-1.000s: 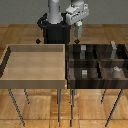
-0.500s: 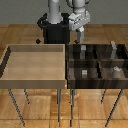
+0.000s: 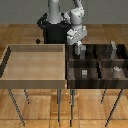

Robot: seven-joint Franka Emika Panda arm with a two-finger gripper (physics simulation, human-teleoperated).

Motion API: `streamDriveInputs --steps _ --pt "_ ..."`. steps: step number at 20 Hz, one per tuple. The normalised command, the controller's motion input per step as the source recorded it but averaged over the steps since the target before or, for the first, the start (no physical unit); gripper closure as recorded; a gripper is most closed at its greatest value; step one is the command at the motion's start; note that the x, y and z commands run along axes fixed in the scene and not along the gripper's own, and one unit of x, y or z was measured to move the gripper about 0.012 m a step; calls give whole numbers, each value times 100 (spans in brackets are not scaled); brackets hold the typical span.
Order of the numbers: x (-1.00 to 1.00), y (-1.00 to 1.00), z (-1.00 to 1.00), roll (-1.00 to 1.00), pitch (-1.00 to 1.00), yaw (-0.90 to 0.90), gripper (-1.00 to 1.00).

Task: Place the milk carton into the appropriate compartment.

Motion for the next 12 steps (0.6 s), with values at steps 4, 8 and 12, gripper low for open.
streamDriveInputs --steps 4,8,12 --pt "0 0 -25 0 0 0 -100" --pt "0 0 0 0 0 0 -100" --pt "0 0 0 0 0 0 -100"
